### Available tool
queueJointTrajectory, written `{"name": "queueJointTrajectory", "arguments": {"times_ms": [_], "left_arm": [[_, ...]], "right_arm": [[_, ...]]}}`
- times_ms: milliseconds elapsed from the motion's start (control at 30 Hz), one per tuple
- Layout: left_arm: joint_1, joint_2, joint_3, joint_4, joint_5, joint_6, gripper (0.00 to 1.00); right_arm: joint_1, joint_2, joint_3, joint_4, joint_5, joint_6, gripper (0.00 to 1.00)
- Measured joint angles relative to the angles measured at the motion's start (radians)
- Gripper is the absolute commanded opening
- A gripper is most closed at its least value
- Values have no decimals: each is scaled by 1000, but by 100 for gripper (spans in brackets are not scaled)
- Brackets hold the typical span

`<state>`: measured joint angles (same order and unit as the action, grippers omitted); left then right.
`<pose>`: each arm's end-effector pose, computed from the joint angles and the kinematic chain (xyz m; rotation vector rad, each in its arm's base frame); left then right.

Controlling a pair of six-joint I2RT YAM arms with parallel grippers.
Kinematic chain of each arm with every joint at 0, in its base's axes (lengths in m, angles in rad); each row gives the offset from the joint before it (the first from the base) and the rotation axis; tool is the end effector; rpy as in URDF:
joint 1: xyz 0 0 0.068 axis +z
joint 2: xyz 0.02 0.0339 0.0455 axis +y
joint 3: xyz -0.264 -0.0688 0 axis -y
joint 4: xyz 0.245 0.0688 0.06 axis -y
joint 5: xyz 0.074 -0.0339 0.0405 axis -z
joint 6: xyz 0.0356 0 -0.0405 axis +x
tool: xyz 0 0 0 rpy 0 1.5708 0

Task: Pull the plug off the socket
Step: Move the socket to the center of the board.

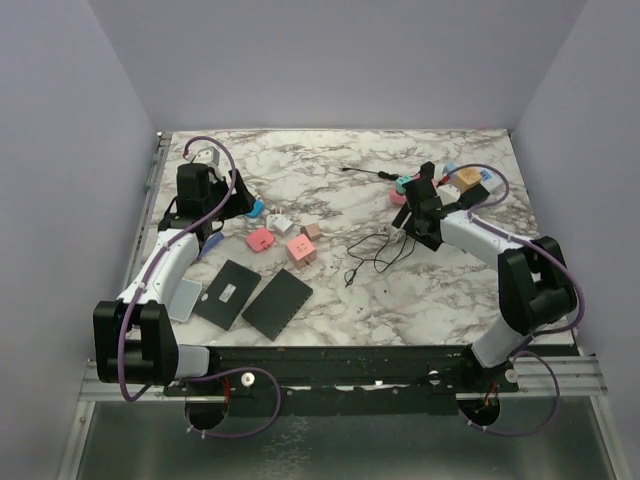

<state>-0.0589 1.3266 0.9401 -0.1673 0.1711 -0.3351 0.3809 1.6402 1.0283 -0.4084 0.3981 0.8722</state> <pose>0.2976 -0.0236 0.2755 -0.1934 2.1348 -0.4137 0.3107 0.1096 0.1942 0.7373 2.3621 0.0054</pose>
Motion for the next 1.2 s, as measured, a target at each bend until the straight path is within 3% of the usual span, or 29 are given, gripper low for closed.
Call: {"name": "queueJointTrajectory", "arguments": {"times_ms": [200, 333, 633, 733, 933, 1200], "left_arm": [[-2, 1, 0, 0, 5, 0, 79], [-2, 1, 0, 0, 9, 0, 79], [-2, 5, 0, 0, 21, 0, 79], [-2, 9, 0, 0, 23, 0, 79], [-2, 15, 0, 0, 26, 0, 79], [-21, 21, 0, 0, 30, -1, 79]], "right_arm": [[-20, 79, 8, 27, 0, 20, 79], [-20, 115, 21, 48, -3, 18, 67], [-20, 137, 26, 90, -47, -13, 15], [-20, 128, 8, 121, -73, -34, 1], [31, 93, -30, 144, -82, -99, 0], [253, 87, -35, 145, -94, -162, 0]]}}
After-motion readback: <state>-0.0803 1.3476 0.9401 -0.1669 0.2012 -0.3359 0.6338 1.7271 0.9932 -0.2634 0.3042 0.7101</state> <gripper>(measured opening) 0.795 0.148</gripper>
